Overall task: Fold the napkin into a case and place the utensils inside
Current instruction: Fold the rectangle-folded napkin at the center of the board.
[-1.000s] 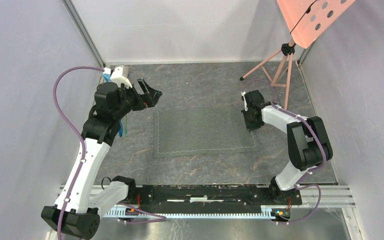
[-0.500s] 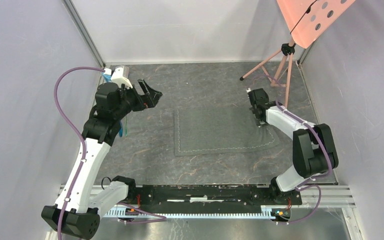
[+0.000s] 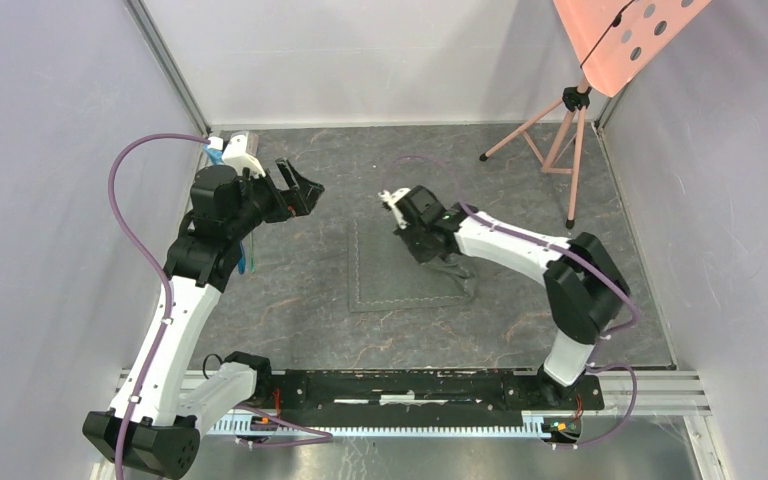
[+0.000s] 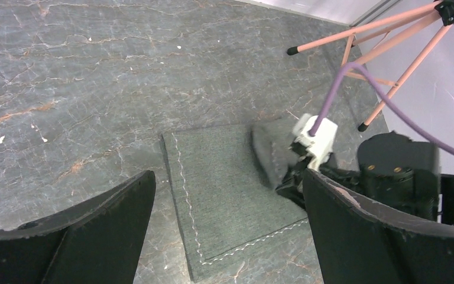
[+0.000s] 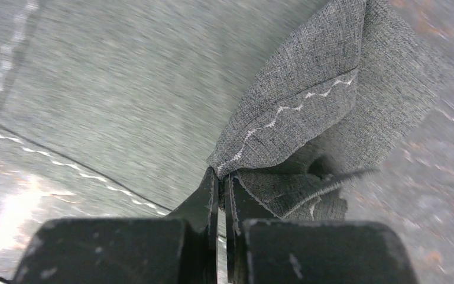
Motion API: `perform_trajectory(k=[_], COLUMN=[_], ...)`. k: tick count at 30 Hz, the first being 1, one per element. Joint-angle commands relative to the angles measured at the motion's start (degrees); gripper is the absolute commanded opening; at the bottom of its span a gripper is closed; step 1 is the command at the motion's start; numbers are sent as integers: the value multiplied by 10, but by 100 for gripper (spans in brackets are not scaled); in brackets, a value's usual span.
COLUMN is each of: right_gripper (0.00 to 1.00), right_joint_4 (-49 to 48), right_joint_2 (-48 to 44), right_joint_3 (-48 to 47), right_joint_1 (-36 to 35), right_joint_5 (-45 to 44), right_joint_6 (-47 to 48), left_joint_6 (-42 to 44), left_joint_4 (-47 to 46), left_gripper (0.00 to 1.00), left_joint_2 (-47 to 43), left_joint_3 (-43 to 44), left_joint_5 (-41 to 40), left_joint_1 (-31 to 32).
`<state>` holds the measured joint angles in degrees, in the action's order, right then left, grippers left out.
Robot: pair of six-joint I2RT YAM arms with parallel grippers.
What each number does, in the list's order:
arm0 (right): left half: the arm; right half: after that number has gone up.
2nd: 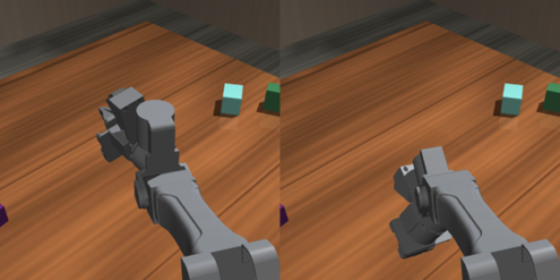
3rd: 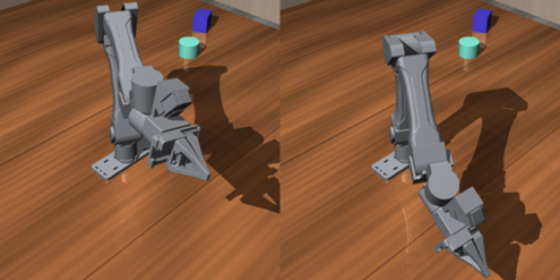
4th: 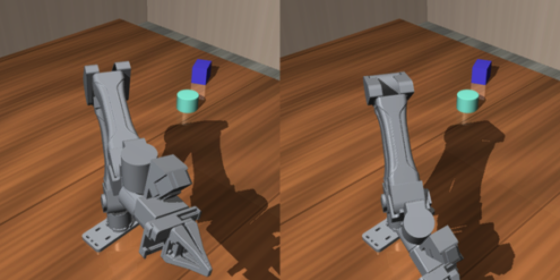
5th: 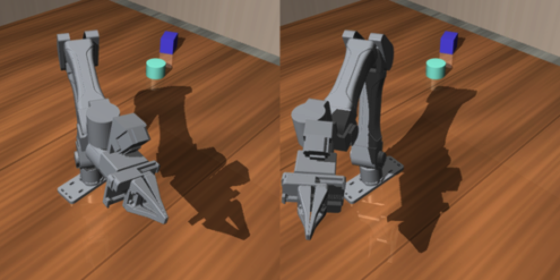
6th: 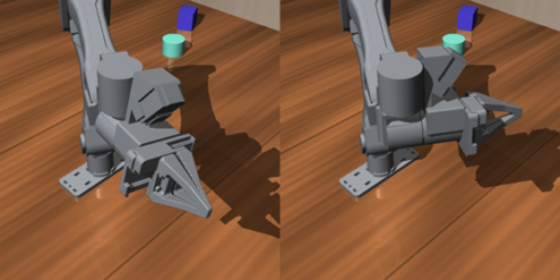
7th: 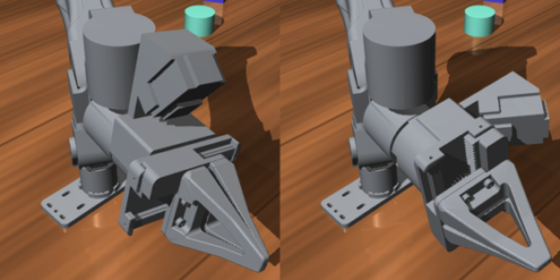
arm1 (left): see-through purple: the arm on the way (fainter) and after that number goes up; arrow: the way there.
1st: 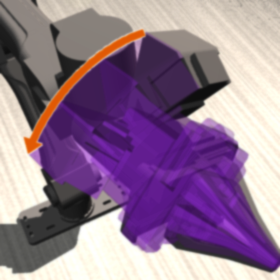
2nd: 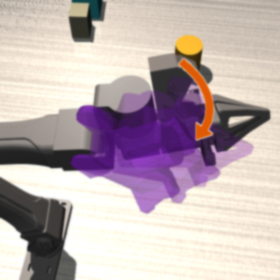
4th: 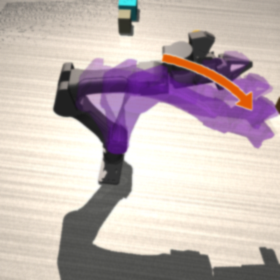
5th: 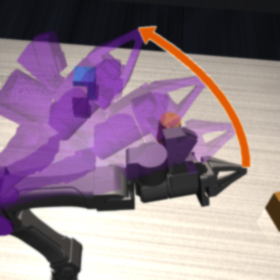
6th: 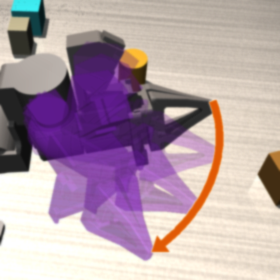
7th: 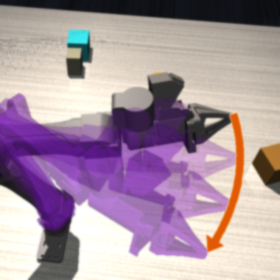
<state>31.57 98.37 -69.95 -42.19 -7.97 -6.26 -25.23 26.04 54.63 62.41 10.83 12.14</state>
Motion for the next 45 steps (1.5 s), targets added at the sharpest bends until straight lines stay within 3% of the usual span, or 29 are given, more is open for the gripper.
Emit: perform_trajectory(k=[1, 6, 14, 43, 45], right_gripper=[1, 0, 1, 0, 11], right_joint_4=[-10, 2, -3, -41, -45], right_joint_2=[49, 101, 128, 214, 215], right_joint_3=[-72, -143, -178, -234, -238], right_joint_1=[-37, -66, -83, -82, -82], right_joint_5=[46, 51, 57, 107, 119], right_joint_6=[-37, -66, -98, -134, -135], left_joint_6=[34, 35, 35, 36, 37], left_joint_4=[-21, -20, -19, -19, -19], left_gripper=[100, 100, 100, 100, 100], left_joint_2=[-4, -2, -2, 2, 2], left_joint_3=[-1, -1, 0, 1, 0], left_joint_5=[-4, -5, -5, 1, 1], left_joint_1=[1, 1, 1, 1, 1])
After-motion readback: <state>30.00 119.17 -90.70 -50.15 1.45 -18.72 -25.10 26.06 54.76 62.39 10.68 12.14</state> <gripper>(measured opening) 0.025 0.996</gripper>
